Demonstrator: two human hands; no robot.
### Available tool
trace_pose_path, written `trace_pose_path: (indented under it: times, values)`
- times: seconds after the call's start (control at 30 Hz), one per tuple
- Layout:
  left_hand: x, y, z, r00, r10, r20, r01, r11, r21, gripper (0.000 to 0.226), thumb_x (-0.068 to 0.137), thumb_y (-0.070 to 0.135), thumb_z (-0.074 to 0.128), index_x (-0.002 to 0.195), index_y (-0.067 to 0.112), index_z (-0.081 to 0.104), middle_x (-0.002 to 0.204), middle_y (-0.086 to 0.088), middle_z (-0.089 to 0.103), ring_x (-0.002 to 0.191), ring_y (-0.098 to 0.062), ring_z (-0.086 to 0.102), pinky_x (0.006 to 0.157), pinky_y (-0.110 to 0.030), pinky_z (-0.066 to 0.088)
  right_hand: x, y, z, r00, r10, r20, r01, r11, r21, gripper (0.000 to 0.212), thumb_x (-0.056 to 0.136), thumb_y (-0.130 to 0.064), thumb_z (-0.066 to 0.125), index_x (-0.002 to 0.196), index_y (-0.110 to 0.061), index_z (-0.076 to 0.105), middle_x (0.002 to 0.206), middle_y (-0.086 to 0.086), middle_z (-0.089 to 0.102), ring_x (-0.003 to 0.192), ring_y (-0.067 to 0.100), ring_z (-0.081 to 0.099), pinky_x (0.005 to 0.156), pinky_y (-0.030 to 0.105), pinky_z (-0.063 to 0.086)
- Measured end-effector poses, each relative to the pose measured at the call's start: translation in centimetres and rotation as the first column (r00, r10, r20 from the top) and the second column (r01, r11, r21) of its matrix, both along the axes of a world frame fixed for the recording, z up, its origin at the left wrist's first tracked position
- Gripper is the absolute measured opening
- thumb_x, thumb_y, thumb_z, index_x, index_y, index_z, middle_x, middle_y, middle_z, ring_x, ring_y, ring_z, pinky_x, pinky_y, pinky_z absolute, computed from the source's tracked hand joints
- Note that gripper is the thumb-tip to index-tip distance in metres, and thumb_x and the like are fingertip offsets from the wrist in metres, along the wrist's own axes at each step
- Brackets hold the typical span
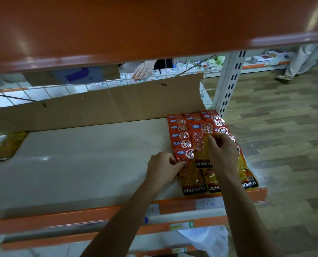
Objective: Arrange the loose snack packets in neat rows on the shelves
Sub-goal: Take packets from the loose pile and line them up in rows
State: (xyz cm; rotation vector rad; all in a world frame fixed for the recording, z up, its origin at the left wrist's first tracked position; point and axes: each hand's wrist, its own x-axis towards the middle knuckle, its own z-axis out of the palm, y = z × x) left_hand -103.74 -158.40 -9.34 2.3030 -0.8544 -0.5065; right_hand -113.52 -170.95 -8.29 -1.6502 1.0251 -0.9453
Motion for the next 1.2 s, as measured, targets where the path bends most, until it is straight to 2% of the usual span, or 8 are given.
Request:
trace_pose_path:
  times: [0.17, 0.27, 0.37, 0.5, 0.6, 0.8, 1.03, 1.2]
  values:
    - [0.7, -0.1, 0.5, 0.985, 0.096, 0.144, -0.074, 0.986, -0.151, 0.028, 0.09, 0.05, 0.057, 0.082, 0.023, 0.057, 0.075, 0.012, 0.06, 0.064, 0.002, 0.054, 0.055, -0.013, 0.037, 0.6, 0.2, 0.0, 1.0, 0.021, 0.01, -0.021, 1.0, 0.006, 0.01, 0.093, -0.022, 0.057, 0.095, -0.017, 0.065, 0.077, -0.006, 0.063, 0.064, 0.006, 0.058, 0.053, 0.017, 0.043]
    - [1.1, -0.5, 1.0, 0.993, 0.111, -0.046, -0.12, 0.933, -0.339, 0.028, 0.09, 0.049, 0.057, 0.104, 0.025, 0.059, 0.091, 0.011, 0.067, 0.074, 0.009, 0.059, 0.059, -0.003, 0.042, 1.7, 1.1, 0.0, 0.998, 0.058, 0.033, -0.059, 0.998, 0.034, 0.011, 0.094, -0.021, 0.057, 0.104, -0.02, 0.06, 0.083, -0.009, 0.062, 0.068, 0.002, 0.059, 0.054, 0.014, 0.045]
    - [1.3, -0.9, 1.0, 0.971, 0.039, -0.235, -0.136, 0.899, -0.415, 0.057, 0.085, 0.046, 0.066, 0.134, 0.029, 0.041, 0.099, 0.012, 0.065, 0.085, 0.002, 0.065, 0.067, -0.009, 0.051, 3.1, 2.1, 0.2, 0.991, 0.118, 0.058, -0.122, 0.989, 0.08, 0.015, 0.095, -0.019, 0.056, 0.109, -0.022, 0.057, 0.091, -0.009, 0.062, 0.078, -0.001, 0.062, 0.065, 0.019, 0.053]
    - [2.4, -1.1, -0.2, 0.964, 0.054, -0.262, -0.172, 0.874, -0.455, 0.081, 0.086, 0.026, 0.071, 0.147, 0.039, 0.019, 0.109, 0.006, 0.061, 0.094, -0.009, 0.066, 0.07, -0.015, 0.054, 4.9, 2.9, 0.5, 0.977, 0.203, -0.066, -0.202, 0.979, 0.025, 0.036, 0.095, -0.016, 0.053, 0.132, -0.013, 0.051, 0.109, -0.008, 0.056, 0.1, 0.01, 0.057, 0.083, 0.026, 0.05]
    - [4.1, -1.1, -0.5, 0.958, 0.172, -0.232, -0.265, 0.841, -0.472, 0.071, 0.086, 0.025, 0.071, 0.142, 0.04, 0.031, 0.098, 0.014, 0.06, 0.083, 0.005, 0.062, 0.063, -0.004, 0.048, 6.0, 2.8, 0.5, 0.944, 0.225, -0.24, -0.261, 0.956, -0.13, 0.028, 0.093, -0.013, 0.054, 0.12, -0.012, 0.057, 0.107, -0.001, 0.061, 0.102, 0.018, 0.058, 0.08, 0.024, 0.042]
    - [8.1, -1.6, -0.9, 0.95, 0.311, 0.003, -0.288, 0.883, -0.372, 0.032, 0.092, 0.02, 0.062, 0.124, 0.022, 0.062, 0.123, 0.003, 0.065, 0.101, -0.004, 0.057, 0.067, 0.008, 0.032, 6.9, 2.8, -0.3, 0.83, 0.204, -0.518, -0.407, 0.858, -0.313, 0.029, 0.094, -0.019, 0.054, 0.122, -0.012, 0.058, 0.123, 0.004, 0.058, 0.117, 0.021, 0.047, 0.096, 0.028, 0.036]
    - [9.6, -3.4, -1.6, 0.959, 0.168, 0.227, -0.147, 0.984, -0.106, 0.037, 0.093, 0.039, 0.059, 0.124, 0.019, 0.064, 0.116, -0.003, 0.068, 0.104, -0.016, 0.063, 0.088, -0.024, 0.044, 7.1, 2.9, -1.1, 0.71, 0.193, -0.678, -0.528, 0.783, -0.33, 0.045, 0.092, -0.018, 0.051, 0.136, -0.014, 0.048, 0.147, 0.003, 0.043, 0.142, 0.022, 0.026, 0.118, 0.036, 0.019]
    - [9.4, -4.3, -2.0, 0.935, 0.125, 0.332, -0.124, 0.992, -0.026, 0.035, 0.096, 0.044, 0.05, 0.121, 0.023, 0.065, 0.118, -0.008, 0.061, 0.103, -0.022, 0.06, 0.086, -0.028, 0.045, 7.0, 3.0, -1.4, 0.725, 0.191, -0.662, -0.514, 0.79, -0.334, 0.047, 0.092, -0.015, 0.048, 0.139, -0.012, 0.044, 0.152, 0.005, 0.034, 0.146, 0.023, 0.017, 0.118, 0.034, 0.01]
